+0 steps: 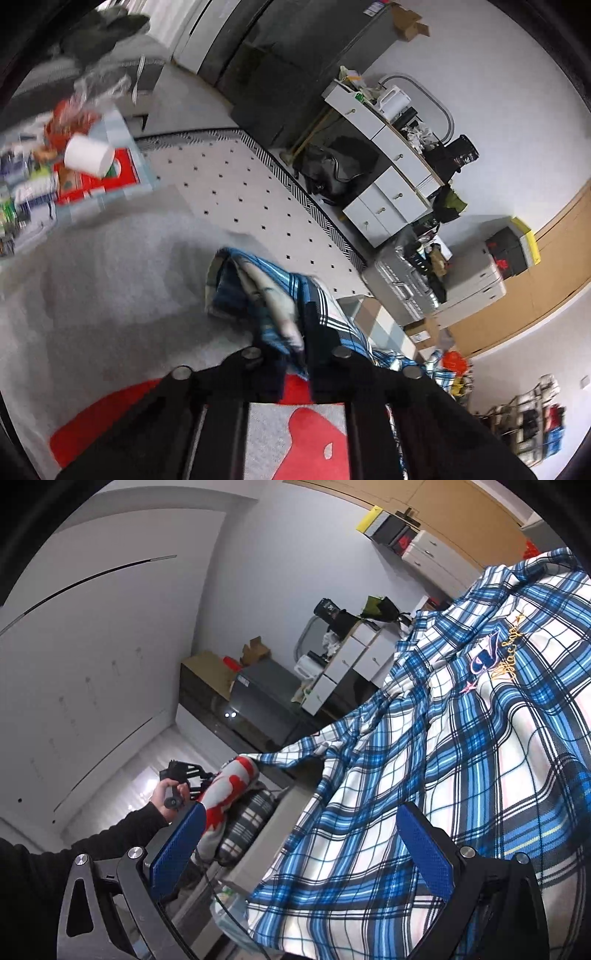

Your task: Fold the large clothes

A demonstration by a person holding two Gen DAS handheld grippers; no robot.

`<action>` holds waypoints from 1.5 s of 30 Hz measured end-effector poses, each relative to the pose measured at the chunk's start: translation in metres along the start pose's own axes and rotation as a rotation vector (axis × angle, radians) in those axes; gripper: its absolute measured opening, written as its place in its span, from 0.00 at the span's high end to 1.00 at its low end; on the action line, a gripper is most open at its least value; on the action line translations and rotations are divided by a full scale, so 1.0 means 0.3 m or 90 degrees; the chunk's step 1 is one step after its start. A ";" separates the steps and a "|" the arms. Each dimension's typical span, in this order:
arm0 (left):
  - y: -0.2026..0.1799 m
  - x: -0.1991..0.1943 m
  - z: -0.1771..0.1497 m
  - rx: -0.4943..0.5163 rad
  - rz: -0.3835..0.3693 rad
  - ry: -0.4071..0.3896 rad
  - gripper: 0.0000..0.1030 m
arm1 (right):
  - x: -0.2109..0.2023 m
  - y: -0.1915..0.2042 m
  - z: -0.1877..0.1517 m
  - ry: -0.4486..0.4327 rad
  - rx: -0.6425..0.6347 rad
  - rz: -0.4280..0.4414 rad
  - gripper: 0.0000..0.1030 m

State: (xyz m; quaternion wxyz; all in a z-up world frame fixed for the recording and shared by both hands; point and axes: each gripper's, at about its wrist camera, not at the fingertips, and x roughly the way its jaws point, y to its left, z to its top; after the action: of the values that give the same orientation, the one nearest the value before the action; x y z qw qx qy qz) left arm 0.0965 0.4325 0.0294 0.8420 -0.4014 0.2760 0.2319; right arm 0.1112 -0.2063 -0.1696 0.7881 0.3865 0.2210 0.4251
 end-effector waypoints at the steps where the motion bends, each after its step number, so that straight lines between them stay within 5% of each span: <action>1: -0.017 -0.002 0.003 0.019 0.011 -0.005 1.00 | -0.001 0.000 -0.001 -0.001 -0.001 0.000 0.00; 3: -0.068 -0.011 0.004 0.079 0.045 -0.026 1.00 | 0.000 0.001 -0.001 0.000 -0.003 -0.002 0.00; 9: -0.205 -0.036 -0.003 0.160 0.044 -0.046 1.00 | 0.002 0.005 -0.003 0.005 -0.014 -0.009 0.00; 17: -0.515 -0.141 -0.086 0.294 -0.015 -0.084 1.00 | -0.008 -0.002 -0.001 0.001 -0.010 -0.001 0.00; 25: -0.927 -0.246 -0.339 0.451 -0.099 -0.069 1.00 | -0.019 -0.014 -0.001 -0.004 0.003 0.014 0.00; 34: -1.281 -0.068 -0.886 0.647 -0.161 0.060 1.00 | -0.066 -0.036 -0.002 -0.015 0.017 0.048 0.00; 39: -1.343 0.179 -1.176 0.710 -0.140 0.143 1.00 | -0.081 -0.049 0.008 -0.028 0.026 0.067 0.00; 45: -1.320 0.482 -1.436 0.746 -0.144 0.303 1.00 | -0.107 -0.082 0.027 -0.043 0.048 0.102 0.00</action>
State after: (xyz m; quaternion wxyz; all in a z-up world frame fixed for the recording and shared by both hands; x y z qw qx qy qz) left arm 0.3258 -0.1150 -0.0741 0.8565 0.0585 0.4925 -0.1430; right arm 0.1117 -0.2449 -0.1836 0.7433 0.4463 0.1786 0.4653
